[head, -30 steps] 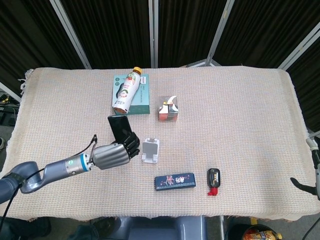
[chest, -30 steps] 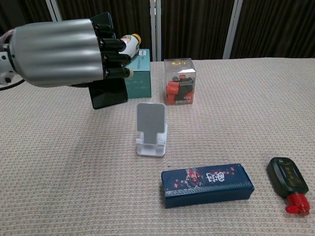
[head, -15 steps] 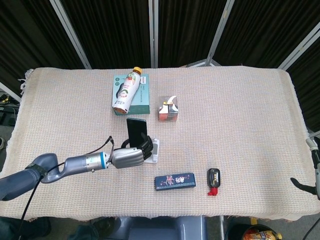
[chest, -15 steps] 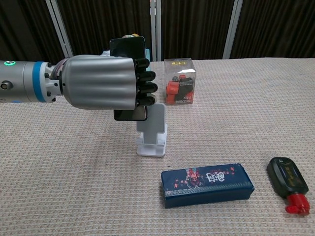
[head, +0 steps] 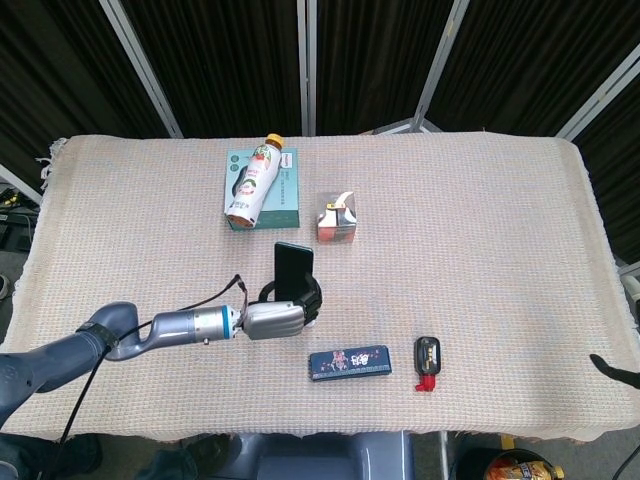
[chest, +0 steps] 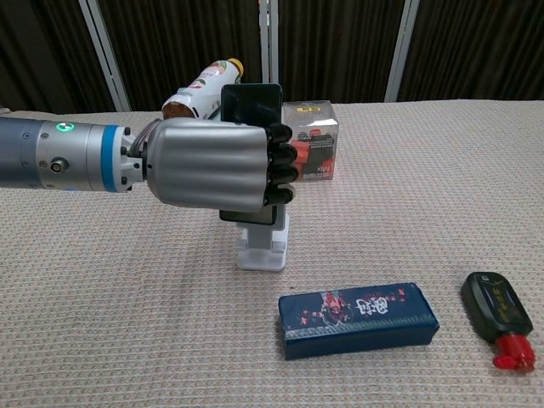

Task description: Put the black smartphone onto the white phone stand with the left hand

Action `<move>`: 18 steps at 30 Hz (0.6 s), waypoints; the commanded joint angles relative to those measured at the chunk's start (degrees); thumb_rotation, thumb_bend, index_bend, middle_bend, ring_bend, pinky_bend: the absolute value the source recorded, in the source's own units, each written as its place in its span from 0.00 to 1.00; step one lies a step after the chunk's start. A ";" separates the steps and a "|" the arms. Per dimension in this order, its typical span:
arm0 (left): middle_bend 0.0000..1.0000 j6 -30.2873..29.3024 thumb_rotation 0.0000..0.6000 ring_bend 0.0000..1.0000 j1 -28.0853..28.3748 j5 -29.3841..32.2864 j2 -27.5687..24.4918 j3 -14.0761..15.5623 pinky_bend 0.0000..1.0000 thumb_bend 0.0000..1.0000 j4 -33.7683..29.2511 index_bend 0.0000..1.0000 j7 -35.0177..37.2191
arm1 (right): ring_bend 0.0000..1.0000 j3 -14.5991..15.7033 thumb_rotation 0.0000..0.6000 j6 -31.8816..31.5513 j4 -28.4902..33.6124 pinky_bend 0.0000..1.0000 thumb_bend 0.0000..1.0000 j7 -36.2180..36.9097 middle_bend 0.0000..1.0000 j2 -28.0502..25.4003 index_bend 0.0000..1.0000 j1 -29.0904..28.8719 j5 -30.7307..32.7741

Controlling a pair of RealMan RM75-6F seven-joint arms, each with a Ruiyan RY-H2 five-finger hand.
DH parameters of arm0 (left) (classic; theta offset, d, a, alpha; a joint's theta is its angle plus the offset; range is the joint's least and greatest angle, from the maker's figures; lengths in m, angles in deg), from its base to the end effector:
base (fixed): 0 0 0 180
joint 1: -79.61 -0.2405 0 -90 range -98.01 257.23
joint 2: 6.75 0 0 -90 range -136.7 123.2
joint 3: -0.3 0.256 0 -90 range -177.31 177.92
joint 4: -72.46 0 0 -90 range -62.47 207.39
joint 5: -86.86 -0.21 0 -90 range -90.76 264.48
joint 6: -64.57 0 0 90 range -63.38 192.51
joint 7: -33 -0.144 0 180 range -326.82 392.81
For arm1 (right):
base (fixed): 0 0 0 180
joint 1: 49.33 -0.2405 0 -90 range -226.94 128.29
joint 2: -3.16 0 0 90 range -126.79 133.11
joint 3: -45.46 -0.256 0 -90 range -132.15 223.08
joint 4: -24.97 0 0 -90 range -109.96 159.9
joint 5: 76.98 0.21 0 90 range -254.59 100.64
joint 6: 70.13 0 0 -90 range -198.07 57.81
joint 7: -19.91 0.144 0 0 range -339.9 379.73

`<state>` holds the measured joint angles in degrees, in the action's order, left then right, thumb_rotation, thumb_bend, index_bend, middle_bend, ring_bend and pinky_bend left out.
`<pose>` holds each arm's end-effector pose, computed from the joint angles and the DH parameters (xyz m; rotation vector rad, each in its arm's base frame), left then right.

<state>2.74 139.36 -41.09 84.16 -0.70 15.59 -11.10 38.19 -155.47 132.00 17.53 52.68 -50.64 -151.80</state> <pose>-0.0797 0.3450 -0.0386 -2.0447 1.3269 -0.7315 -0.3010 -0.1725 0.2330 1.1795 -0.9241 0.8021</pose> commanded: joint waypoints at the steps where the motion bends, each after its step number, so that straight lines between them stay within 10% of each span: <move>1: 0.43 1.14 1.00 0.49 0.31 0.70 1.01 -0.14 0.36 0.00 0.07 0.50 -1.63 | 0.00 0.01 1.00 0.00 -0.01 0.00 0.00 0.21 0.00 -0.06 0.00 0.05 0.03; 18: 0.38 5.24 1.00 0.45 0.58 4.11 3.52 0.19 0.30 0.00 -1.43 0.44 -7.75 | 0.00 0.05 1.00 -0.08 -0.32 0.00 0.00 2.92 0.00 -1.03 0.00 0.58 -0.39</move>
<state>7.86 139.88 -37.11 87.57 -0.56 14.21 -18.73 38.23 -155.54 131.68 20.44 51.65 -50.06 -152.20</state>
